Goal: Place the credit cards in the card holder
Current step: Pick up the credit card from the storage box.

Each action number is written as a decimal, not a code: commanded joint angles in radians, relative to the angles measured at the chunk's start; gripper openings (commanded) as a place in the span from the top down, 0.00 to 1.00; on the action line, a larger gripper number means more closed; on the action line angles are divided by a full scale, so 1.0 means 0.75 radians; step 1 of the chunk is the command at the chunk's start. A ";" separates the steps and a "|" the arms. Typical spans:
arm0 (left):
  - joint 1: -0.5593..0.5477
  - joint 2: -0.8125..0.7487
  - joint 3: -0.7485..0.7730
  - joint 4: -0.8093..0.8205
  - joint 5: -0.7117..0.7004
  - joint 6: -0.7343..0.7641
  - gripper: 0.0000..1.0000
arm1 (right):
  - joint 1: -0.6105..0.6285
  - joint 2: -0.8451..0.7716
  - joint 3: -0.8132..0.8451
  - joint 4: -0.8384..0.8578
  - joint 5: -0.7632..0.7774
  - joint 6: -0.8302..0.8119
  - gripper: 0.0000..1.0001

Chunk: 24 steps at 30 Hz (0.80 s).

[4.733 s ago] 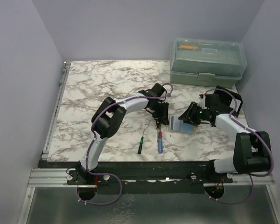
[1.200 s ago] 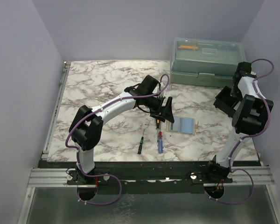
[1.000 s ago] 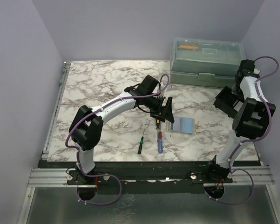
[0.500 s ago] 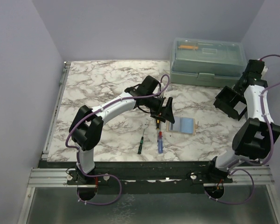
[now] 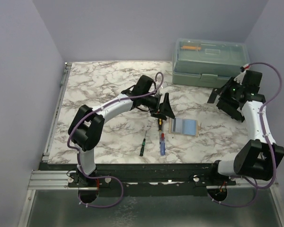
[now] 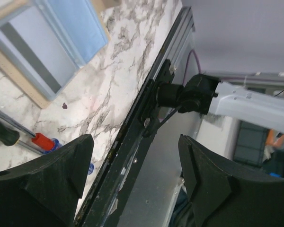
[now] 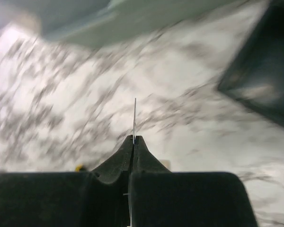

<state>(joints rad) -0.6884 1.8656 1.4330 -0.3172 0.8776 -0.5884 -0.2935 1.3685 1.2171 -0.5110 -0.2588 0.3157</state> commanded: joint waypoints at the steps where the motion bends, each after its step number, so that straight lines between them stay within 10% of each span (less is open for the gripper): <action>1: 0.095 -0.041 -0.143 0.399 0.122 -0.348 0.21 | 0.102 -0.092 -0.250 0.243 -0.669 0.115 1.00; 8: 0.142 -0.004 -0.411 1.275 0.149 -0.924 0.20 | 0.279 -0.201 -0.712 0.885 -1.009 0.467 1.00; 24: -0.024 0.139 -0.412 1.362 0.015 -0.916 0.51 | 0.291 -0.265 -0.968 1.295 -1.160 0.706 1.00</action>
<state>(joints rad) -0.6857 1.9457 1.1042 0.6540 0.9249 -1.2697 -0.0792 1.1862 0.5018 0.3943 -1.0897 0.8288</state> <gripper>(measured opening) 0.559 0.004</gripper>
